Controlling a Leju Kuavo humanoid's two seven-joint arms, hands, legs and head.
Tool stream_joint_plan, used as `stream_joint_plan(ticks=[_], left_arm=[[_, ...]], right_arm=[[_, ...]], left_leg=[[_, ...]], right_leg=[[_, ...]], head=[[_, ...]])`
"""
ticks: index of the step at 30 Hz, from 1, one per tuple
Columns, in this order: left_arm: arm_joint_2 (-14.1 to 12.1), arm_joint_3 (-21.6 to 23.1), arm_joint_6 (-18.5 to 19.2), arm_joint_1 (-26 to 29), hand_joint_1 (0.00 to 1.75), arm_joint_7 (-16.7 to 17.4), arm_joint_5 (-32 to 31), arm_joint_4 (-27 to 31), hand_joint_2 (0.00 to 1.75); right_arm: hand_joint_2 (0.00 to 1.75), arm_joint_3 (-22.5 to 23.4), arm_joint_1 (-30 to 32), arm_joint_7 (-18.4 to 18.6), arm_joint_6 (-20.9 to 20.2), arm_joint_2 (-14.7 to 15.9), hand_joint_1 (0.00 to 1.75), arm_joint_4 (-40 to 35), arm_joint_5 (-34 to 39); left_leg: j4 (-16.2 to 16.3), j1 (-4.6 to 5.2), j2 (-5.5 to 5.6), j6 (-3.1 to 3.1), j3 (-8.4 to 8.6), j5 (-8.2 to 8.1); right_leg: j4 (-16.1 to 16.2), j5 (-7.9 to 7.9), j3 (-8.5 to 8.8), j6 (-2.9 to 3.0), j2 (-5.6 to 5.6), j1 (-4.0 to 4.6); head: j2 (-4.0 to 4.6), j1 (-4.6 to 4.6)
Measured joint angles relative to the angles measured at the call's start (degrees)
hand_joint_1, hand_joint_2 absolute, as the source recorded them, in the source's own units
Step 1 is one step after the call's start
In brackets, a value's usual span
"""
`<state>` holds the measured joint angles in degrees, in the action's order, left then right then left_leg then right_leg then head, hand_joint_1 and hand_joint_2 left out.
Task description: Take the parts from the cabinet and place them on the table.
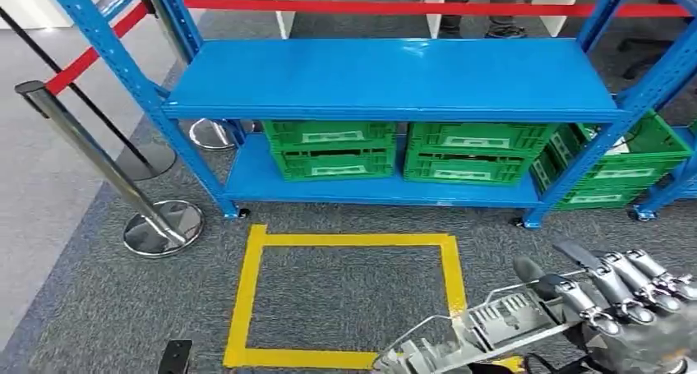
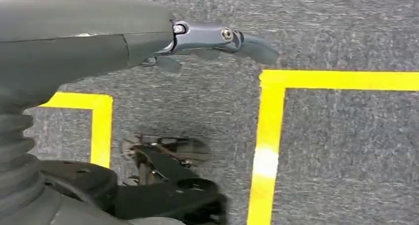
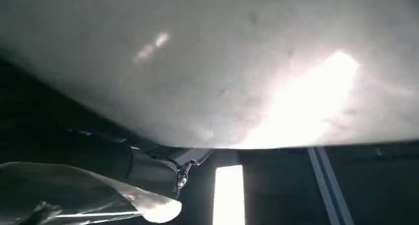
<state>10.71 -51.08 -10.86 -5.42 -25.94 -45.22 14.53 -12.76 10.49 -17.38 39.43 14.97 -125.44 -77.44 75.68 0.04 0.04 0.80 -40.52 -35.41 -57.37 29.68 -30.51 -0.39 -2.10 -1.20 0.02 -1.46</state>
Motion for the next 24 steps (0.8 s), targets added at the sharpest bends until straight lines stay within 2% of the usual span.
stream_joint_plan(ticks=[1, 2, 3, 4, 5, 6, 9, 10, 11, 12, 13, 14, 15, 16, 17, 18, 19, 20, 21, 24], left_arm=[[0.0, 0.0, 0.0, 0.1, 0.00, 0.0, 0.0, 0.0, 1.75], [0.0, 0.0, 0.0, 0.2, 0.00, 0.0, 0.0, 0.0, 1.75], [0.0, 0.0, 0.0, 0.1, 0.00, 0.1, 0.0, 0.0, 1.75], [0.0, 0.0, 0.0, 0.1, 0.00, 0.1, 0.0, 0.0, 1.75], [0.0, 0.0, -0.1, 0.0, 0.00, 0.1, -0.1, 0.0, 1.75], [0.0, 0.0, -0.1, -0.3, 0.00, 0.1, -0.1, 0.0, 1.75], [0.0, 0.0, -0.2, -0.1, 0.00, 0.4, -0.4, 0.0, 1.75], [0.0, 0.0, -0.2, 0.0, 0.00, 0.5, -0.5, 0.0, 1.75], [0.1, 0.0, -0.2, -0.1, 0.00, 0.5, -0.7, 0.0, 1.75], [0.1, 0.0, -0.2, -0.2, 0.00, 0.7, -0.7, 0.0, 1.75], [0.1, 0.0, -0.2, -0.3, 0.00, 0.9, -0.7, 0.0, 1.75], [0.2, 0.0, -0.2, -0.3, 0.00, 0.9, -0.9, 0.0, 1.75], [0.2, 0.0, -0.2, -0.3, 0.00, 1.1, -0.9, 0.0, 1.75], [0.2, 0.0, -0.2, -0.2, 0.00, 1.1, -1.0, 0.0, 1.75], [0.2, 0.0, -0.2, -0.1, 0.00, 1.2, -1.0, 0.0, 1.75], [0.2, 0.0, -0.3, -0.1, 0.00, 1.3, -1.0, 0.0, 1.75], [0.3, 0.0, -0.3, -0.2, 0.00, 1.2, -1.0, 0.0, 1.75], [0.3, 0.0, -0.3, -0.3, 0.00, 1.2, -1.0, 0.0, 1.75], [0.3, 0.0, -0.3, -0.5, 0.00, 1.2, -1.0, 0.0, 1.75], [0.2, 0.0, -0.3, -0.6, 0.00, 1.2, -1.0, 0.0, 1.75]], right_arm=[[1.75, 0.0, 0.0, 0.1, 0.0, 0.0, 1.75, 0.2, 0.0], [1.75, 0.0, 0.0, 0.2, 0.0, 0.0, 1.75, 0.4, 0.0], [1.75, 0.0, 0.0, 0.2, 0.0, 0.0, 1.75, 0.5, 0.0], [1.75, 0.0, 0.0, 0.3, 0.0, 0.0, 1.75, 0.6, 0.0], [1.75, 0.0, 0.0, 0.3, 0.0, 0.0, 1.75, 0.6, 0.0], [1.75, 0.0, 0.1, 0.4, 0.0, 0.0, 1.75, 0.6, 0.0], [1.75, -0.1, 0.1, 0.5, 0.0, 0.0, 1.75, 0.9, 0.2], [1.75, -0.1, 0.0, 0.6, 0.0, 0.0, 1.75, 0.9, 0.3], [1.75, -0.1, 0.0, 0.6, 0.0, 0.0, 1.75, 0.9, 0.3], [1.75, -0.1, 0.0, 0.7, 0.0, 0.0, 1.75, 0.9, 0.3], [1.75, -0.1, 0.1, 0.8, 0.0, 0.0, 1.75, 1.0, 0.3], [1.75, -0.2, 0.3, 0.8, 0.0, 0.0, 1.75, 1.2, 0.3], [1.75, -0.2, 0.4, 0.9, 0.0, 0.0, 1.75, 1.3, 0.2], [1.75, -0.2, 0.4, 1.1, 0.0, 0.0, 1.75, 1.5, 0.2], [1.75, -0.2, 0.4, 1.2, 0.0, 0.0, 1.75, 1.6, 0.2], [1.75, -0.2, 0.4, 1.2, 0.0, 0.0, 1.75, 1.6, 0.3], [1.75, -0.2, 0.4, 1.2, 0.0, 0.0, 1.75, 1.6, 0.3], [1.75, -0.2, 0.3, 1.2, 0.0, 0.0, 1.75, 1.7, 0.4], [1.75, -0.2, 0.3, 1.2, 0.0, 0.0, 1.75, 1.7, 0.5], [1.75, -0.4, 0.5, 1.3, 0.0, 0.1, 1.75, 1.9, 0.7]], left_leg=[[-0.4, -0.07, -0.01, 0.04, 0.48, 0.92], [-3.4, -0.09, -0.06, -0.08, 2.11, 2.96], [-8.1, -0.06, -0.39, -0.38, 4.54, 5.40], [-13.3, 0.05, -1.34, -0.81, 7.24, 7.69], [-16.8, 0.57, -3.96, -1.28, 8.93, 7.64], [-17.9, 1.03, -4.11, -1.60, 9.12, 7.50], [-17.7, 1.17, -2.42, -2.28, 8.07, 7.80], [-18.5, 0.61, -1.86, -3.00, 8.51, 8.43], [-18.7, 0.54, -1.40, -3.24, 8.43, 8.67], [-18.7, 0.49, -0.83, -3.58, 8.20, 8.85], [-18.7, 0.50, -0.19, -3.70, 8.02, 8.93], [-18.7, 0.56, 0.44, -3.80, 7.82, 9.00], [-18.7, 0.62, 1.06, -3.82, 7.72, 9.07], [-18.7, 0.64, 1.72, -3.78, 7.70, 9.16], [-18.6, 0.62, 2.65, -3.64, 7.70, 9.24], [-18.4, 0.57, 3.40, -3.62, 7.70, 9.24], [-18.1, 0.51, 4.20, -3.51, 7.70, 9.19], [-17.7, 0.47, 4.82, -3.23, 7.44, 9.06], [-17.0, 0.81, 5.53, -2.84, 6.80, 9.02], [-16.9, 0.31, 7.42, -1.74, 5.55, 9.81]], right_leg=[[-0.1, 0.00, -0.04, 0.00, -0.41, 0.00], [-0.1, 0.00, -0.02, -0.01, -0.84, 0.01], [-0.1, 0.02, 0.08, -0.04, -1.29, 0.04], [-0.1, 0.06, 0.22, -0.10, -1.72, 0.07], [-0.1, 0.10, 0.24, -0.18, -2.18, 0.14], [-0.3, 0.18, -0.06, -0.51, -2.64, 0.51], [0.0, -0.13, -0.01, -1.34, -4.43, 0.48], [-0.1, 0.34, -0.15, -1.86, -4.03, 0.33], [-1.2, 1.46, -0.93, -2.06, -1.24, 0.09], [-4.4, 3.58, -2.24, -2.07, 0.65, 0.03], [-9.2, 5.91, -4.41, -2.18, 1.42, 0.03], [-14.0, 7.86, -6.72, -2.31, 1.74, 0.04], [-17.1, 8.62, -8.26, -2.41, 1.85, 0.07], [-17.6, 8.05, -8.52, -2.40, 1.88, 0.07], [-15.3, 6.01, -7.44, -2.37, 1.93, 0.05], [-11.4, 3.53, -5.41, -2.40, 2.14, -0.02], [-6.0, 0.76, -2.67, -2.35, 2.99, -0.18], [-2.2, 0.10, -0.94, -2.39, 5.82, -0.54], [-1.0, 0.94, -0.37, -2.45, 7.02, -0.66], [-1.2, 0.92, -0.38, -1.65, 5.34, -0.27]], head=[[0.00, 0.00], [0.00, 0.00], [0.00, 0.00], [0.00, 0.00], [0.00, 0.06], [0.00, -0.07], [0.00, 0.09], [0.00, 0.02], [0.00, 0.22], [0.00, 0.26], [0.00, 0.46], [0.00, 0.44], [0.00, 0.44], [0.00, 0.44], [0.00, 0.46], [0.00, 0.46], [0.00, 0.46], [0.00, 0.50], [0.00, 0.40], [0.00, 0.33]])
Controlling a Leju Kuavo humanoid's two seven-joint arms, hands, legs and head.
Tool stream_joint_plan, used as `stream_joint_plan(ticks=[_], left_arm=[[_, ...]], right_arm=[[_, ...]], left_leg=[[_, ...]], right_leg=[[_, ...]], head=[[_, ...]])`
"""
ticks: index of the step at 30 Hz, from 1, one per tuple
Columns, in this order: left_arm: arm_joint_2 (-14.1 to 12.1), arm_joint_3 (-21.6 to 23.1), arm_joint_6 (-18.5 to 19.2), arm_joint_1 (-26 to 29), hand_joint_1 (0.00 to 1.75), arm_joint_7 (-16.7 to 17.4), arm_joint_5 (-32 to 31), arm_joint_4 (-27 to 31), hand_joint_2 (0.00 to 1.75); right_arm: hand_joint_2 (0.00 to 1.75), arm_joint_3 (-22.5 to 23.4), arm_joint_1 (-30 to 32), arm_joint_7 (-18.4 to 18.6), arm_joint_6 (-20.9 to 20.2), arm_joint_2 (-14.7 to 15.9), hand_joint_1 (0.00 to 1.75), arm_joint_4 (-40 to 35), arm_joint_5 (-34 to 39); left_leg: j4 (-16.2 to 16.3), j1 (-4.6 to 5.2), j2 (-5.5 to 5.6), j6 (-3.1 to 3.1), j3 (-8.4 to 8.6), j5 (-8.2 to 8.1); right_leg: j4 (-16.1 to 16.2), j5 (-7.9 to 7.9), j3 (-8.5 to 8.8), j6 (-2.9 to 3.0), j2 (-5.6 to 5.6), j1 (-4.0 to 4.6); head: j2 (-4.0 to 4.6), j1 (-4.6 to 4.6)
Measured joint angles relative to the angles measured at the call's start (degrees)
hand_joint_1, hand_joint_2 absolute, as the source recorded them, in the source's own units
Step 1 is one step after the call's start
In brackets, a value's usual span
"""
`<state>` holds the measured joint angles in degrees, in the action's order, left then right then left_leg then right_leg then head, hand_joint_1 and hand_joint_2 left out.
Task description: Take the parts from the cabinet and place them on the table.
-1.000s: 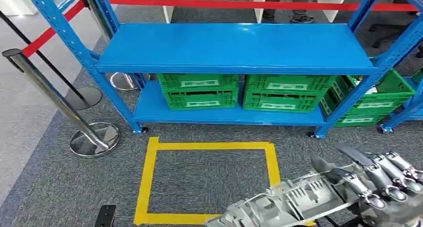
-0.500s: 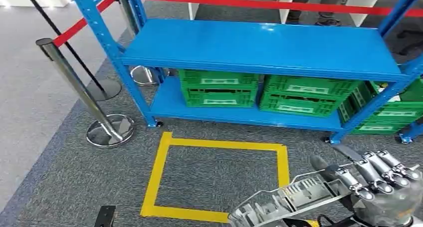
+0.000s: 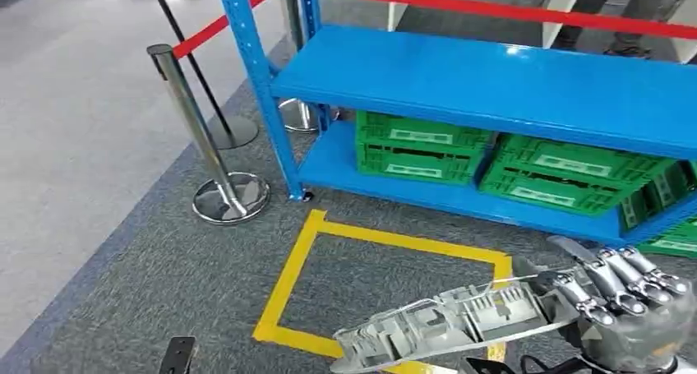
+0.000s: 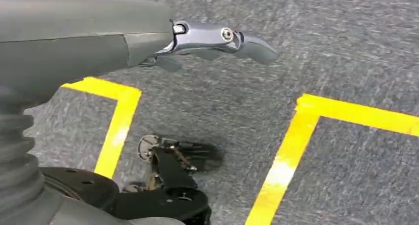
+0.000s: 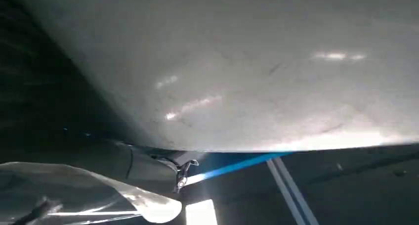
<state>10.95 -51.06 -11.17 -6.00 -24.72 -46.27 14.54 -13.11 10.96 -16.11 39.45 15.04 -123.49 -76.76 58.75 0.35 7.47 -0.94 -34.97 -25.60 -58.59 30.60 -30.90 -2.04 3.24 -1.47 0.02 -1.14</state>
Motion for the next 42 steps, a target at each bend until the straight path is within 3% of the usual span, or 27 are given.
stream_joint_plan(ticks=[1, 4, 6, 7, 10, 11, 12, 13, 16, 17, 18, 19, 21, 22, 24, 25, 26, 27, 28, 31, 32, 33, 35, 37, 38, 41, 42], left_arm=[[-0.2, 0.0, 0.0, 0.1, 0.00, 0.0, 0.0, 0.0, 1.75], [0.1, 0.0, 0.0, -0.3, 0.00, -0.1, 0.0, 0.0, 1.75], [0.1, 0.0, 0.0, -0.4, 0.00, 0.0, -0.2, 0.0, 1.75], [0.2, 0.0, 0.0, -0.3, 0.00, 0.0, -0.2, 0.0, 1.75], [0.2, 0.0, 0.0, -0.1, 0.00, 0.2, -0.2, 0.0, 1.75], [0.2, 0.0, -0.1, -0.2, 0.00, 0.2, -0.2, 0.0, 1.75], [0.2, 0.0, -0.1, -0.3, 0.00, 0.2, -0.2, 0.0, 1.75], [0.2, 0.0, -0.1, -0.5, 0.00, 0.2, -0.2, 0.0, 1.75], [0.1, 0.0, -0.2, -0.2, 0.00, 0.4, -0.2, 0.0, 1.75], [0.1, 0.0, -0.3, 0.0, 0.00, 0.6, -0.2, 0.0, 1.75], [0.1, 0.1, -0.4, 0.0, 0.00, 0.7, -0.3, 0.0, 1.75], [0.1, 0.1, -0.5, -0.2, 0.00, 0.7, -0.3, 0.0, 1.75], [0.2, 0.1, -0.4, -0.3, 0.00, 0.8, -0.4, 0.0, 1.75], [0.2, 0.1, -0.4, -0.3, 0.00, 0.8, -0.3, 0.0, 1.75], [0.2, 0.1, -0.3, -0.2, 0.00, 0.8, -0.3, 0.0, 1.75], [0.2, 0.1, -0.3, -0.2, 0.00, 0.8, -0.3, 0.0, 1.75], [0.2, 0.1, -0.2, -0.3, 0.00, 0.8, -0.3, 0.0, 1.75], [0.2, 0.1, -0.2, -0.3, 0.00, 0.7, -0.3, 0.0, 1.75], [0.2, 0.1, -0.2, -0.5, 0.00, 0.7, -0.3, 0.0, 1.75], [0.2, 0.1, -0.3, -0.1, 0.00, 0.7, -0.4, 0.0, 1.75], [0.1, 0.1, -0.3, 0.0, 0.00, 0.7, -0.4, 0.0, 1.75], [0.2, 0.1, -0.4, 0.1, 0.00, 0.7, -0.4, 0.0, 1.75], [0.2, 0.1, -0.4, -0.2, 0.00, 0.7, -0.4, 0.0, 1.75], [0.2, 0.1, -0.4, -0.2, 0.00, 0.7, -0.6, 0.0, 1.75], [0.2, 0.1, -0.4, 0.0, 0.00, 0.7, -0.7, 0.0, 1.75], [0.1, 0.1, -0.5, 0.3, 0.00, 0.7, -0.8, 0.0, 1.75], [0.1, 0.1, -0.5, 0.3, 0.00, 0.7, -0.9, 0.0, 1.75]], right_arm=[[1.75, 0.0, -0.2, 0.0, 0.0, 0.0, 1.75, 0.1, 0.1], [1.75, 0.0, -0.7, 0.1, 0.0, 0.0, 1.75, 0.3, 0.5], [1.75, -0.1, -0.7, 0.1, 0.0, 0.1, 1.75, 0.6, 0.9], [1.75, -0.1, -0.9, 0.2, 0.0, 0.1, 1.75, 0.9, 1.2], [1.75, -0.3, -1.5, 0.2, 0.0, 0.1, 1.75, 1.4, 1.6], [1.75, -0.4, -1.9, 0.2, 0.0, 0.1, 1.75, 1.6, 1.7], [1.75, -0.4, -2.0, 0.2, 0.0, 0.1, 1.75, 1.8, 1.7], [1.75, -0.4, -2.0, 0.3, 0.0, 0.1, 1.75, 1.9, 1.8], [1.75, -0.8, -2.6, 0.4, 0.0, 0.2, 1.75, 2.5, 1.8], [1.75, -0.9, -3.0, 0.5, 0.0, 0.3, 1.75, 2.7, 1.8], [1.75, -1.1, -3.1, 0.6, 0.0, 0.5, 1.75, 2.9, 1.9], [1.75, -1.2, -3.1, 0.9, 0.0, 0.6, 1.75, 2.9, 2.1], [1.75, -1.6, -3.1, 1.0, 0.0, 1.0, 1.75, 3.4, 2.5], [1.75, -1.8, -3.1, 1.0, 0.0, 1.1, 1.75, 3.7, 2.7], [1.75, -2.3, -3.4, 1.2, 0.0, 1.4, 1.75, 4.2, 2.7], [1.75, -2.5, -3.7, 1.3, 0.0, 1.6, 1.75, 4.3, 2.8], [1.75, -2.8, -4.0, 1.5, 0.0, 1.8, 1.75, 4.4, 2.9], [1.75, -3.1, -4.2, 1.6, 0.0, 1.9, 1.75, 4.4, 3.0], [1.75, -3.3, -4.2, 1.7, 0.0, 2.1, 1.75, 4.5, 3.0], [1.75, -3.8, -4.5, 1.9, 0.0, 2.5, 1.75, 4.6, 3.0], [1.75, -4.0, -4.6, 2.1, 0.0, 2.5, 1.75, 4.6, 3.0], [1.75, -4.2, -4.7, 2.0, 0.0, 2.6, 1.75, 4.6, 2.9], [1.75, -4.3, -4.6, 2.1, 0.0, 2.7, 1.75, 4.6, 2.8], [1.75, -4.5, -4.5, 2.2, 0.0, 2.9, 1.75, 4.6, 2.6], [1.75, -4.6, -4.5, 2.2, 0.0, 3.0, 1.75, 4.6, 2.6], [1.75, -4.8, -4.5, 2.2, 0.0, 3.0, 1.75, 4.6, 2.5], [1.75, -4.8, -4.5, 2.2, 0.0, 3.0, 1.75, 4.6, 2.5]], left_leg=[[0.1, 0.07, 0.66, 0.21, -0.10, 0.09], [6.8, 0.02, -5.68, 1.41, -3.13, -4.30], [15.7, -0.38, -6.75, 1.74, -7.17, -7.97], [17.6, -0.46, -6.86, 1.82, -8.02, -8.17], [9.2, -0.40, -7.51, 1.24, -3.59, -2.56], [4.0, -0.09, -9.35, 0.62, -0.87, -0.37], [1.3, 0.62, -12.43, 0.05, 0.54, -0.84], [0.2, 0.98, -12.41, -0.26, 0.70, -1.11], [0.1, 0.98, -10.24, -0.73, 0.22, -0.95], [-0.7, 0.34, -9.62, -1.29, 0.76, -0.46], [-0.8, 0.37, -8.95, -1.55, 0.79, -0.36], [-0.7, 0.32, -8.22, -1.83, 0.64, -0.26], [-0.7, 0.39, -6.57, -2.01, 0.52, -0.30], [-0.7, 0.41, -5.73, -2.03, 0.52, -0.31], [-0.5, 0.36, -4.06, -2.01, 0.57, -0.31], [-0.3, 0.29, -3.07, -1.93, 0.61, -0.36], [0.1, 0.23, -2.27, -1.70, 0.59, -0.52], [0.3, 0.15, -1.57, -1.40, 0.29, -0.67], [1.3, 0.35, -0.70, -1.05, -0.49, -0.76], [0.8, -0.10, 1.25, 0.02, -1.09, 0.01], [1.1, -0.12, 1.97, 0.17, -1.14, -0.20], [2.3, 0.38, -1.73, 0.59, -1.67, -1.17], [9.7, 0.05, -5.90, 1.34, -5.20, -4.87], [17.4, -0.36, -6.91, 1.64, -8.99, -7.55], [17.9, -0.49, -6.97, 1.67, -9.34, -6.94], [7.2, -0.37, -7.98, 1.01, -3.78, -0.37], [2.5, 0.12, -10.28, 0.36, -1.50, 0.69]], right_leg=[[0.1, -0.22, 0.04, 0.37, -0.74, -0.23], [0.3, -0.33, 0.23, 1.32, -3.13, -0.27], [0.3, -0.22, 0.20, 1.46, -4.90, -0.12], [0.3, -0.19, 0.20, 1.48, -5.72, -0.12], [0.3, 0.00, 0.47, 1.38, -7.67, -0.02], [0.3, 0.14, 0.69, 1.22, -8.25, 0.05], [0.3, 0.36, 0.79, 0.91, -8.81, 0.26], [0.2, 0.59, 0.71, 0.46, -9.36, 0.59], [0.6, 0.69, 1.28, -0.29, -11.67, 0.64], [0.3, 1.38, 0.76, -0.69, -10.40, 0.24], [-1.2, 2.58, 0.39, -0.72, -7.06, 0.22], [-4.7, 4.58, -1.25, -0.70, -5.16, 0.23], [-13.8, 8.27, -5.92, -0.77, -3.55, 0.24], [-16.4, 8.63, -7.50, -0.84, -3.39, 0.33], [-13.8, 5.36, -6.92, -0.85, -3.32, 0.26], [-9.0, 2.23, -4.86, -0.90, -3.07, 0.12], [-4.1, -0.42, -2.67, -0.94, -1.88, -0.13], [-1.9, 0.08, -1.57, -0.98, 1.60, -0.54], [-0.4, 0.31, -0.83, -0.86, 2.91, -0.83], [-1.0, 0.18, -0.96, -0.27, 1.06, -0.25], [-0.5, -0.09, -0.59, 0.19, 0.06, -0.99], [-0.3, -0.03, -0.15, 0.46, -0.73, -0.77], [-0.3, 0.25, 0.19, 1.07, -2.71, -0.45], [-0.3, 0.55, 0.37, 1.39, -4.57, -0.28], [-0.3, 0.73, 0.51, 1.36, -5.34, -0.27], [-0.3, 1.42, 1.49, 1.06, -7.43, -0.15], [-0.2, 1.74, 1.98, 0.88, -8.11, -0.10]], head=[[0.00, 0.07], [0.00, -0.85], [0.00, -0.90], [0.00, -0.83], [0.00, -0.90], [0.00, -0.90], [0.00, -0.83], [0.00, -0.92], [0.00, -0.76], [0.00, -0.81], [0.00, -0.52], [0.00, -0.35], [0.00, -0.22], [0.00, -0.20], [0.00, -0.17], [0.00, -0.17], [0.00, -0.15], [0.00, -0.20], [0.00, -0.33], [0.00, -0.15], [-0.02, -0.22], [0.00, -0.44], [0.00, -0.98], [0.00, -1.07], [0.00, -1.07], [0.00, -1.09], [0.00, -1.09]])
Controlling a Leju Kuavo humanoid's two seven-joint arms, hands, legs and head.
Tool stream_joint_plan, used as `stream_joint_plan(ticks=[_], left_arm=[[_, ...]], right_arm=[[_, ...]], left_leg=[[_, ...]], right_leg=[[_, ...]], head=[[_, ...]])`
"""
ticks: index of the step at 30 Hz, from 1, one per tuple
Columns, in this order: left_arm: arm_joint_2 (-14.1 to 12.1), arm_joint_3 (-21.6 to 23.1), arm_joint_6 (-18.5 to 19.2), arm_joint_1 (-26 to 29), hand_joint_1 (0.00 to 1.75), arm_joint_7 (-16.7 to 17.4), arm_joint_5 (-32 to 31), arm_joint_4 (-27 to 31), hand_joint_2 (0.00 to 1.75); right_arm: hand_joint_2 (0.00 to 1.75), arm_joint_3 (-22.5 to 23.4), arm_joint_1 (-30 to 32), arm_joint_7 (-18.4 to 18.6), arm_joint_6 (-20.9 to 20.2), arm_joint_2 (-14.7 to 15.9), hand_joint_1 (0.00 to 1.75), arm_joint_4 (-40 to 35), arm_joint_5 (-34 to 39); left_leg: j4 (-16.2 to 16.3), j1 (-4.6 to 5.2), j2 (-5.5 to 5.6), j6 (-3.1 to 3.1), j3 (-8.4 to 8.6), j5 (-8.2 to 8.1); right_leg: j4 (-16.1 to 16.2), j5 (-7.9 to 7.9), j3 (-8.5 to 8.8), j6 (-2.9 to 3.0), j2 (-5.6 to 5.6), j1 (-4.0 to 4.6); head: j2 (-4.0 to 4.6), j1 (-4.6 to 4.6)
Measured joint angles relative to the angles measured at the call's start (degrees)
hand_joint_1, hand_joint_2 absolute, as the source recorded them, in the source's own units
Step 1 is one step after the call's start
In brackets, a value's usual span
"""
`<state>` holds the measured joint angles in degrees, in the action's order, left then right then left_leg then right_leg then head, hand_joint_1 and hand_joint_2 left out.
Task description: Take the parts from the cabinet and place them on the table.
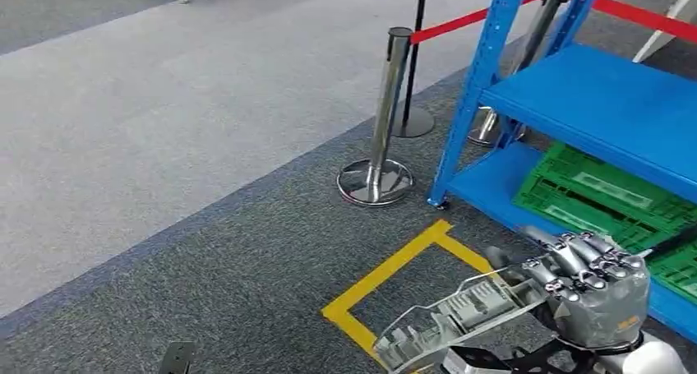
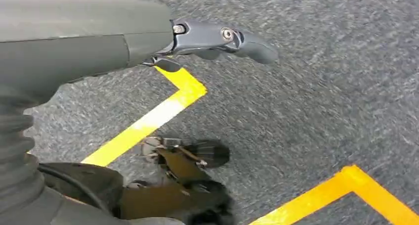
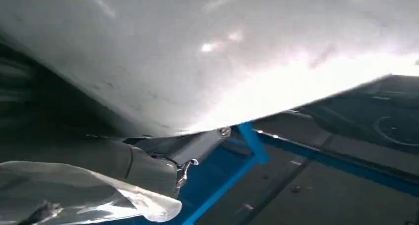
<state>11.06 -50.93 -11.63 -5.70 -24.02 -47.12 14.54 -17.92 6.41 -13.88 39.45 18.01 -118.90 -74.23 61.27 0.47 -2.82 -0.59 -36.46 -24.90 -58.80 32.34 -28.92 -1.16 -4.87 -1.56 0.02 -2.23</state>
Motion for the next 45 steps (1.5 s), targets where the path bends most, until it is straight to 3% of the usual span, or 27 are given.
stream_joint_plan(ticks=[1, 5, 7, 8, 10, 11, 12, 14, 15, 16, 20, 21, 22, 23, 25, 26, 28, 29, 30, 31, 35, 36, 38, 39, 41, 43, 45], left_arm=[[0.0, 0.0, 0.0, -0.1, 0.00, 0.0, 0.0, 0.0, 1.75], [-0.1, 0.0, 0.0, 0.2, 0.00, -0.1, 0.0, 0.0, 1.75], [-0.1, 0.0, 0.2, 0.2, 0.00, -0.3, -0.2, 0.0, 1.75], [0.0, 0.0, 0.3, 0.0, 0.00, -0.3, -0.2, 0.1, 1.75], [0.2, 0.0, 0.4, -0.1, 0.00, -0.4, -0.2, 0.1, 1.75], [0.2, 0.0, 0.4, -0.1, 0.00, -0.4, -0.2, 0.1, 1.75], [0.2, 0.0, 0.4, 0.0, 0.00, -0.4, -0.4, 0.1, 1.75], [0.2, 0.0, 0.3, 0.1, 0.00, -0.3, -0.6, 0.1, 1.75], [0.2, 0.1, 0.2, 0.1, 0.00, -0.3, -0.6, 0.1, 1.75], [0.2, 0.1, 0.2, 0.0, 0.00, -0.3, -0.7, 0.1, 1.75], [0.3, 0.2, 0.0, 0.5, 0.00, -0.2, -1.1, 0.1, 1.75], [0.2, 0.2, 0.0, 0.6, 0.00, -0.1, -1.2, 0.1, 1.75], [0.3, 0.2, -0.1, 0.4, 0.00, -0.1, -1.2, 0.1, 1.75], [0.4, 0.3, -0.1, 0.2, 0.00, -0.1, -1.2, 0.1, 1.75], [0.4, 0.4, 0.0, 0.0, 0.00, -0.1, -1.3, 0.1, 1.75], [0.5, 0.4, 0.1, 0.0, 0.00, -0.1, -1.3, 0.1, 1.75], [0.5, 0.4, 0.2, 0.2, 0.00, -0.1, -1.4, 0.1, 1.75], [0.5, 0.4, 0.2, 0.3, 0.00, -0.1, -1.5, 0.1, 1.75], [0.5, 0.4, 0.2, 0.3, 0.00, -0.1, -1.6, 0.1, 1.75], [0.4, 0.4, 0.2, 0.2, 0.00, -0.1, -1.6, 0.1, 1.75], [0.3, 0.4, 0.2, 0.4, 0.00, -0.1, -1.6, 0.1, 1.75], [0.2, 0.4, 0.2, 0.6, 0.00, -0.1, -1.6, 0.1, 1.75], [0.1, 0.4, 0.1, 0.4, 0.00, 0.0, -1.6, 0.1, 1.75], [0.1, 0.4, 0.0, 0.3, 0.00, 0.3, -1.7, 0.1, 1.75], [0.1, 0.4, -0.2, 0.4, 0.00, 0.6, -1.7, 0.1, 1.75], [0.0, 0.4, -0.2, 0.6, 0.00, 0.7, -1.6, 0.1, 1.75], [0.1, 0.3, 0.3, 0.6, 0.00, 0.2, -1.1, 0.1, 1.75]], right_arm=[[1.75, 0.0, 0.1, 0.0, 0.0, 0.0, 1.75, 0.0, 0.0], [1.75, -0.4, -0.1, 0.3, 0.0, 0.5, 1.75, 0.0, -0.1], [1.75, -0.7, 0.0, 0.4, 0.1, 1.0, 1.75, -0.2, -0.3], [1.75, -0.7, 0.2, 0.5, 0.1, 1.3, 1.75, -0.2, -0.4], [1.75, -1.0, 0.8, 0.6, 0.1, 1.7, 1.75, -0.2, -0.5], [1.75, -1.2, 1.0, 0.7, 0.1, 1.8, 1.75, -0.2, -0.5], [1.75, -1.3, 1.0, 1.0, 0.1, 2.0, 1.75, -0.2, -0.7], [1.75, -1.6, 1.1, 1.5, 0.1, 2.6, 1.75, -0.2, -1.1], [1.75, -1.7, 1.1, 1.7, 0.1, 2.8, 1.75, -0.2, -1.1], [1.75, -1.9, 1.1, 1.9, 0.1, 2.9, 1.75, -0.2, -1.2], [1.75, -2.3, 1.4, 2.2, 0.1, 3.3, 1.75, -0.5, -1.4], [1.75, -2.4, 1.3, 2.3, 0.1, 3.3, 1.75, -0.5, -1.4], [1.75, -2.4, 1.6, 2.3, 0.1, 3.4, 1.75, -0.6, -1.5], [1.75, -2.5, 1.9, 2.4, 0.1, 3.4, 1.75, -0.9, -1.5], [1.75, -2.6, 2.1, 2.5, 0.1, 3.5, 1.75, -0.9, -1.6], [1.75, -2.7, 2.3, 2.6, 0.1, 3.6, 1.75, -1.0, -1.7], [1.75, -2.9, 2.6, 2.8, 0.1, 3.7, 1.75, -1.1, -1.8], [1.75, -3.0, 2.6, 2.9, 0.1, 3.7, 1.75, -1.3, -1.9], [1.75, -3.0, 2.6, 3.0, 0.1, 3.7, 1.75, -1.5, -1.9], [1.75, -3.0, 2.7, 3.0, 0.1, 3.7, 1.75, -1.8, -1.9], [1.75, -3.6, 2.7, 3.0, 0.1, 3.7, 1.75, -1.9, -1.6], [1.75, -3.7, 2.6, 3.0, 0.1, 3.7, 1.75, -2.0, -1.5], [1.75, -4.1, 2.6, 3.0, 0.1, 3.8, 1.75, -2.3, -1.5], [1.75, -4.3, 2.7, 3.0, 0.1, 3.8, 1.75, -2.3, -1.7], [1.75, -4.9, 2.9, 2.9, 0.1, 3.8, 1.75, -2.2, -1.6], [1.75, -5.4, 2.7, 2.7, 0.1, 3.8, 1.75, -2.3, -0.6], [1.75, -5.8, 2.3, 2.3, 0.1, 3.8, 1.75, -2.3, 0.2]], left_leg=[[-0.5, 0.94, -2.25, -0.51, 0.61, -0.90], [-2.2, 0.71, 0.31, -1.33, 0.84, -0.89], [-2.8, 0.26, 1.53, -1.82, 1.29, -0.61], [-2.8, 0.21, 2.21, -2.11, 1.25, -0.59], [-2.8, 0.25, 3.87, -2.24, 1.25, -0.68], [-2.8, 0.25, 4.67, -2.23, 1.32, -0.68], [-2.7, 0.20, 5.55, -2.21, 1.43, -0.69], [-2.4, 0.01, 7.18, -1.92, 1.59, -0.89], [-1.9, -0.13, 7.99, -1.55, 1.53, -1.13], [-1.5, 0.17, 8.68, -1.11, 1.11, -1.32], [-1.5, -0.33, 11.08, 0.10, 0.43, -0.69], [-0.9, -0.22, 9.52, 0.28, 0.22, -1.19], [1.0, 0.04, 6.52, 0.63, -0.57, -2.46], [4.9, -0.17, 4.73, 0.99, -2.45, -4.59], [13.4, -0.49, 3.54, 1.26, -6.49, -8.11], [15.5, -0.55, 3.44, 1.28, -7.52, -8.43], [12.3, -0.55, 3.29, 1.05, -5.79, -5.61], [7.2, -0.46, 2.84, 0.66, -3.14, -2.99], [2.0, -0.16, 1.47, 0.06, -0.26, -0.83], [-0.6, 0.63, -1.55, -0.33, 1.22, -1.73], [-1.9, 1.10, 0.60, -1.19, 1.07, -1.47], [-3.2, 0.27, 1.17, -1.65, 2.08, -0.85], [-3.5, 0.28, 2.33, -2.09, 2.43, -0.70], [-3.5, 0.27, 3.16, -2.28, 2.41, -0.77], [-3.4, 0.35, 4.60, -2.44, 2.42, -0.88], [-3.2, 0.32, 6.25, -2.32, 2.46, -0.97], [-2.6, 0.06, 8.15, -1.79, 2.47, -1.32]], right_leg=[[0.1, 0.25, -0.23, -0.32, -0.71, 0.47], [0.9, 0.64, 0.98, -1.30, -2.96, 0.51], [-2.5, 3.13, -0.87, -1.28, 2.44, 0.27], [-6.7, 4.86, -3.04, -1.27, 3.78, 0.26], [-15.1, 7.33, -8.05, -1.37, 4.75, 0.30], [-16.6, 6.87, -9.57, -1.42, 4.80, 0.32], [-15.1, 4.70, -9.64, -1.51, 4.80, 0.28], [-6.9, -1.23, -6.76, -1.81, 5.53, -0.12], [-2.2, -3.21, -4.96, -1.98, 7.23, -0.48], [-1.5, -1.94, -4.43, -2.10, 9.95, -0.60], [-1.1, -2.38, -3.65, -0.45, 7.84, -0.44], [-0.9, -2.52, -3.41, -0.10, 7.01, -0.50], [-0.8, -2.40, -3.16, 0.25, 6.37, -0.47], [-0.8, -2.28, -3.05, 0.53, 5.39, -0.26], [-0.8, -2.10, -2.96, 0.78, 3.63, 0.00], [-0.8, -2.00, -2.93, 0.84, 2.84, 0.06], [-0.8, -1.80, -2.72, 0.82, 1.44, 0.17], [-0.8, -1.66, -2.49, 0.76, 0.75, 0.27], [-0.8, -1.46, -2.19, 0.63, 0.11, 0.30], [-0.7, -1.29, -2.00, 0.38, -0.44, 0.42], [0.3, -1.15, -1.10, -0.81, -2.92, 0.71], [0.2, -0.52, -1.47, -1.22, -2.58, 0.65], [-4.5, 2.02, -3.37, -1.15, 3.26, 0.51], [-9.2, 4.13, -5.77, -1.23, 4.39, 0.49], [-16.3, 6.40, -10.03, -1.31, 4.83, 0.52], [-14.4, 3.39, -9.88, -1.42, 4.85, 0.42], [-4.4, -2.72, -5.39, -1.66, 6.00, -0.01]], head=[[0.00, 0.04], [0.00, 0.04], [0.00, 0.20], [0.00, 0.50], [0.00, 0.50], [0.00, 0.55], [0.00, 0.52], [0.00, 0.52], [0.00, 0.52], [0.00, 0.68], [0.00, 0.68], [0.00, 0.68], [0.00, -0.07], [0.00, 0.00], [0.00, -0.02], [0.00, -0.04], [0.00, -0.06], [0.00, -0.07], [0.00, -0.07], [0.00, 0.02], [0.00, -0.04], [-0.02, -0.07], [0.00, 0.33], [0.00, 0.55], [0.00, 0.48], [0.00, 0.50], [0.00, 0.53]])
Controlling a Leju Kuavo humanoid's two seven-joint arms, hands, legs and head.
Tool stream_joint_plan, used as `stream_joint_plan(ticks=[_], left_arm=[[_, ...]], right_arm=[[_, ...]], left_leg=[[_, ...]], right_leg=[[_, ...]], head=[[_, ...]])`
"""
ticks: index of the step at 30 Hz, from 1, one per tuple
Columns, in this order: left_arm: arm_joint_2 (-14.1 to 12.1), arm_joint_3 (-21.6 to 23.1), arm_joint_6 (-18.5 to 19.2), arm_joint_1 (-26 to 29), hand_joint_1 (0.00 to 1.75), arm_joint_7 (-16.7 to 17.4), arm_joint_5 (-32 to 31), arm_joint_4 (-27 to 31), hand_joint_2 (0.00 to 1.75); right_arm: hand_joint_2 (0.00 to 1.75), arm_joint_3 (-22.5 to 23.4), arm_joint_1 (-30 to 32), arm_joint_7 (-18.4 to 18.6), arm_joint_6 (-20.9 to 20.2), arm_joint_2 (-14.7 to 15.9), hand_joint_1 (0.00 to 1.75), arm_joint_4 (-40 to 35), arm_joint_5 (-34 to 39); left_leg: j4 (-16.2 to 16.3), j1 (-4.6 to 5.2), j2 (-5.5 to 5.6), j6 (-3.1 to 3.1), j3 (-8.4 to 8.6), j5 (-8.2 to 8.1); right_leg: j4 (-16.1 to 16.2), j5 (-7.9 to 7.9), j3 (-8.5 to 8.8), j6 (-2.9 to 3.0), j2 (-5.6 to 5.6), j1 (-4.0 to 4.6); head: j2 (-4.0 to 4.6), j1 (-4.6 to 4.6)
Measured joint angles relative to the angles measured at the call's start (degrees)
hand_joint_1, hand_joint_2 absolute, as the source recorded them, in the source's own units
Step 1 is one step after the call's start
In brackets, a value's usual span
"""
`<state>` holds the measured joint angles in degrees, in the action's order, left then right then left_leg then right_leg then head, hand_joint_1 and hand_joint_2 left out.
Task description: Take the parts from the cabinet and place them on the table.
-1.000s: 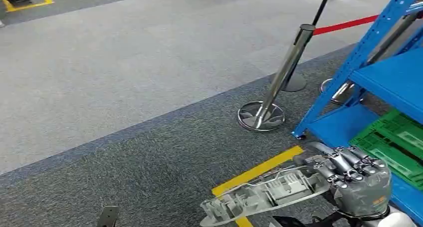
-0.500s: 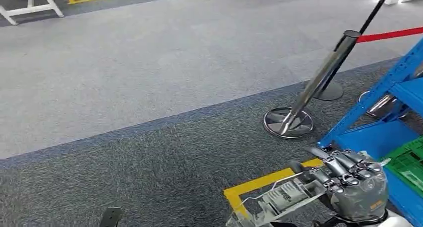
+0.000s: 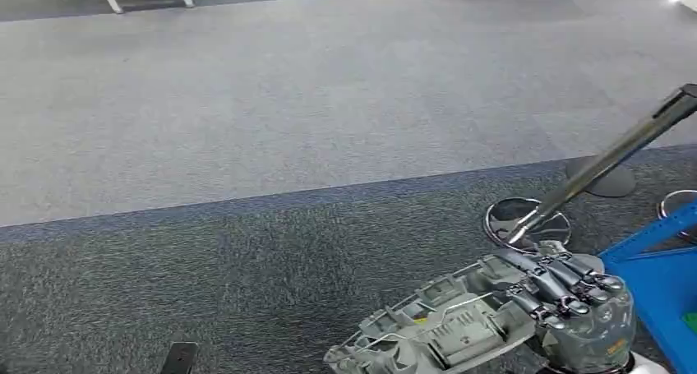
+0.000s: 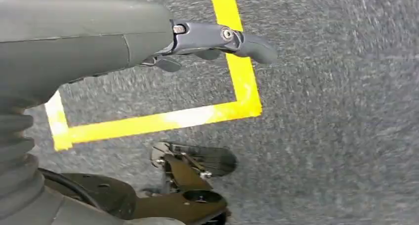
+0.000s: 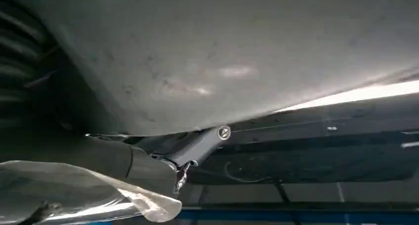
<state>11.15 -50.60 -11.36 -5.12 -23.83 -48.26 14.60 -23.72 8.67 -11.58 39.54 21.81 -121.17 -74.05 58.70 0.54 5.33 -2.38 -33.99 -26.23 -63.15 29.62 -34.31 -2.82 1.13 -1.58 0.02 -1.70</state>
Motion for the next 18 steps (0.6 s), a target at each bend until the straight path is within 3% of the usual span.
stream_joint_plan(ticks=[1, 2, 5, 6, 7, 8, 9, 11, 12, 13, 14, 15, 16, 17, 18], left_arm=[[0.0, 0.0, 0.1, 0.0, 0.00, -0.3, 0.1, 0.0, 1.75], [0.0, 0.0, 0.2, -0.3, 0.00, -0.5, 0.2, 0.0, 1.75], [0.1, -0.1, 0.2, 0.0, 0.00, -0.8, 0.6, 0.0, 1.75], [0.0, -0.1, 0.2, 0.0, 0.00, -0.8, 0.6, 0.0, 1.75], [0.0, -0.1, 0.2, 0.1, 0.00, -0.9, 0.8, 0.0, 1.75], [0.2, -0.1, 0.2, -0.1, 0.00, -1.0, 1.0, 0.0, 1.75], [0.2, -0.2, 0.2, -0.3, 0.00, -1.3, 1.2, 0.0, 1.75], [0.2, -0.3, 0.2, -0.5, 0.00, -1.6, 1.8, 0.0, 1.75], [0.2, -0.5, 0.2, -0.4, 0.00, -1.7, 2.0, 0.0, 1.75], [0.2, -0.5, 0.1, -0.2, 0.00, -1.7, 2.1, 0.0, 1.75], [0.1, -0.6, 0.0, -0.1, 0.00, -1.7, 2.4, 0.0, 1.75], [0.0, -0.7, -0.1, 0.1, 0.00, -1.7, 2.5, 0.0, 1.75], [-0.1, -0.8, -0.2, 0.2, 0.00, -1.7, 2.5, 0.0, 1.75], [-0.2, -0.9, -0.2, 0.2, 0.00, -1.7, 2.6, 0.0, 1.75], [-0.4, -1.0, -0.4, 0.3, 0.00, -1.7, 2.6, 0.0, 1.75]], right_arm=[[1.75, -0.2, -0.3, -0.2, 0.0, 0.0, 1.75, 0.0, 0.3], [1.75, -0.5, -0.6, -0.5, 0.0, 0.0, 1.75, 0.0, 0.6], [1.75, -1.0, -1.7, -0.8, 0.0, 0.2, 1.75, -0.1, 1.4], [1.75, -1.2, -2.2, -0.8, 0.0, 0.2, 1.75, -0.1, 1.5], [1.75, -1.2, -2.6, -0.9, 0.0, 0.2, 1.75, -0.1, 1.6], [1.75, -1.3, -2.7, -1.0, 0.0, 0.2, 1.75, -0.1, 1.8], [1.75, -1.5, -3.0, -1.2, 0.0, 0.2, 1.75, -0.1, 2.0], [1.75, -2.1, -4.0, -1.6, 0.0, 0.3, 1.75, 0.0, 2.2], [1.75, -2.3, -4.5, -1.6, 0.0, 0.3, 1.75, 0.2, 2.3], [1.75, -2.6, -5.1, -1.7, 0.0, 0.3, 1.75, 0.3, 2.5], [1.75, -2.9, -5.7, -1.8, 0.0, 0.3, 1.75, 0.3, 2.6], [1.75, -3.3, -6.3, -1.9, 0.0, 0.3, 1.75, 0.4, 2.8], [1.75, -3.6, -6.7, -1.9, 0.0, 0.3, 1.75, 0.5, 3.1], [1.75, -3.8, -7.0, -2.0, 0.0, 0.3, 1.75, 0.5, 3.3], [1.75, -4.0, -7.2, -2.0, 0.0, 0.3, 1.75, 0.6, 3.6]], left_leg=[[0.4, -0.08, 0.68, 0.38, -0.13, -0.26], [1.3, 0.26, 1.36, 0.70, -0.76, -0.44], [1.0, -0.25, 3.18, 1.53, -1.28, 0.18], [1.1, -0.20, 3.86, 1.76, -1.43, 0.00], [2.0, 0.13, 1.15, 1.99, -1.58, -0.61], [4.6, 0.20, -1.93, 2.35, -2.91, -2.06], [8.8, -0.05, -3.52, 2.61, -5.07, -4.01], [17.1, -0.26, -4.63, 2.74, -9.40, -6.92], [18.4, -0.33, -4.71, 2.67, -10.23, -6.72], [17.1, -0.33, -4.74, 2.52, -9.72, -5.20], [13.6, -0.26, -4.87, 2.23, -8.07, -2.80], [8.5, -0.01, -5.63, 1.78, -5.52, -0.08], [3.8, 0.45, -7.52, 1.23, -3.06, 1.82], [2.5, 1.33, -10.11, 1.00, -2.24, 0.41], [1.4, 1.59, -9.82, 0.72, -2.04, 0.45]], right_leg=[[2.6, 0.34, 1.49, -0.12, 2.58, -0.32], [3.8, 0.78, 1.85, -0.14, 4.40, -0.56], [3.1, 0.70, 2.07, 0.68, 2.54, -0.01], [3.4, 0.52, 2.39, 1.04, 1.58, -0.51], [3.6, 0.57, 2.76, 1.30, 0.83, -0.37], [3.7, 0.76, 3.02, 1.77, -0.13, -0.25], [3.7, 0.89, 3.12, 2.08, -1.07, -0.01], [3.6, 1.13, 3.22, 2.39, -2.79, 0.28], [3.6, 1.28, 3.30, 2.43, -3.55, 0.35], [3.6, 1.42, 3.46, 2.44, -4.24, 0.45], [3.6, 1.64, 3.72, 2.41, -4.91, 0.49], [3.7, 1.92, 4.11, 2.30, -5.60, 0.53], [3.7, 2.23, 4.52, 2.14, -6.18, 0.53], [3.8, 2.46, 4.69, 1.87, -6.74, 0.76], [3.8, 2.64, 4.70, 1.59, -7.45, 0.96]], head=[[0.00, -0.07], [0.00, 0.09], [0.00, 0.07], [-0.02, -0.02], [0.00, -0.11], [0.00, -0.90], [0.00, -0.72], [0.00, -0.83], [0.00, -0.79], [0.00, -0.85], [0.00, -0.81], [0.00, -0.81], [0.00, -0.83], [0.00, -0.79], [0.00, -0.92]])
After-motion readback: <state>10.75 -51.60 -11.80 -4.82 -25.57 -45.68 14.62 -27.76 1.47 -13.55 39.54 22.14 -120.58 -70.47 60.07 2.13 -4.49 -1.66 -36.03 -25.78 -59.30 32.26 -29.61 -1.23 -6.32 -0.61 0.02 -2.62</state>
